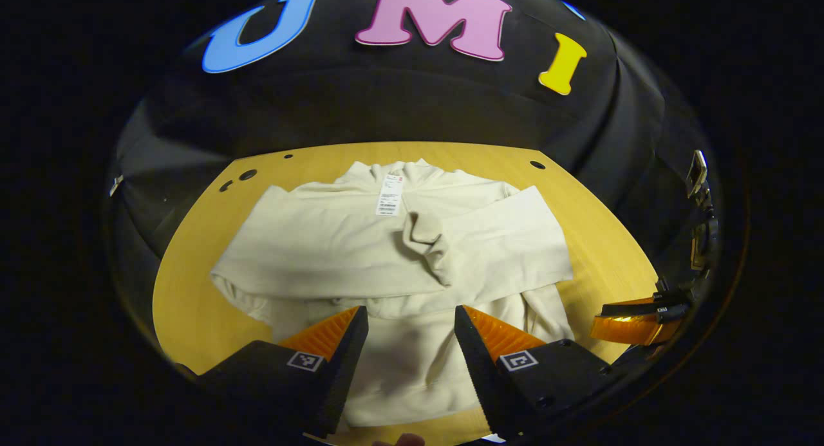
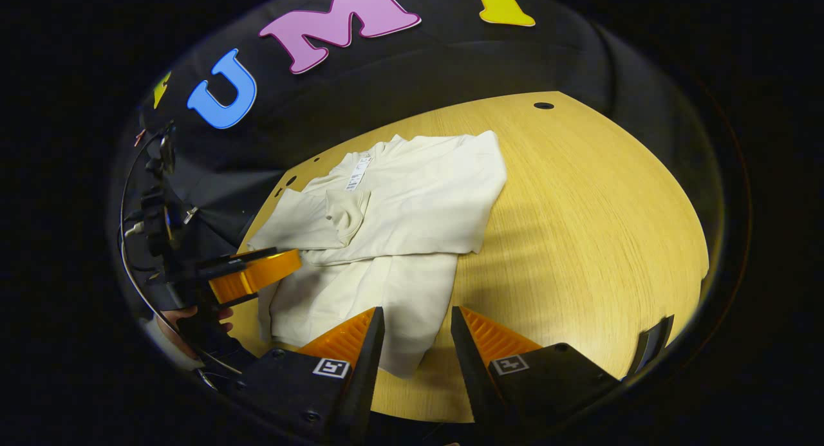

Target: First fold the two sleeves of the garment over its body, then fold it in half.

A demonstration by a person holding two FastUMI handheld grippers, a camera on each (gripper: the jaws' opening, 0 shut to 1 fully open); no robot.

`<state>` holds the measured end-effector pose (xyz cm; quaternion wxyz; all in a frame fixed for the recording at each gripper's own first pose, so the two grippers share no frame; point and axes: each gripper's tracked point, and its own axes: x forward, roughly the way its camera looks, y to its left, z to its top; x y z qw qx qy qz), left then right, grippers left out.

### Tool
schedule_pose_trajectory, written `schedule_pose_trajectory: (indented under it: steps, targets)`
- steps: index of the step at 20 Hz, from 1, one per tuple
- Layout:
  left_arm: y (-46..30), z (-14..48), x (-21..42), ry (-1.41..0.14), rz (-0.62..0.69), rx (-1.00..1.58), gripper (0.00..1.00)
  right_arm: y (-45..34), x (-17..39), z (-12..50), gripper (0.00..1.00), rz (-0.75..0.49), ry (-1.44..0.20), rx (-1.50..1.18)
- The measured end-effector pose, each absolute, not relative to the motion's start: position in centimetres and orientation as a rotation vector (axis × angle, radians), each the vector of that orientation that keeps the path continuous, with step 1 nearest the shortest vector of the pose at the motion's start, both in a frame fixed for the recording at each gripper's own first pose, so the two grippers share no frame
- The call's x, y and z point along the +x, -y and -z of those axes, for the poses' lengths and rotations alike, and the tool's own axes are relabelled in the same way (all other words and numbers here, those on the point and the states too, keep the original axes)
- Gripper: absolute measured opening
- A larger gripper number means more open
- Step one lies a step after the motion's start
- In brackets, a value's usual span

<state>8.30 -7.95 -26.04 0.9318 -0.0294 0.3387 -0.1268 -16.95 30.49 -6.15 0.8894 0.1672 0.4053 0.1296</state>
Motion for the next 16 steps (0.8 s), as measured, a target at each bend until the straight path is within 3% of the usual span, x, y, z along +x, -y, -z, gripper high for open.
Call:
schedule_pose_trajectory:
  steps: [7, 16]
  targets:
    - [1.6, 28.1, 3.8, -0.743, 0.209, -0.084, 0.82, -32.2, -17.7, 6.9, 0.65, -0.291, -0.875, 0.307]
    - [0.6, 32.5, -1.2, -0.872, 0.222, -0.101, 0.82, -32.1, -20.3, 8.8, 0.65, -0.258, -0.939, 0.271]
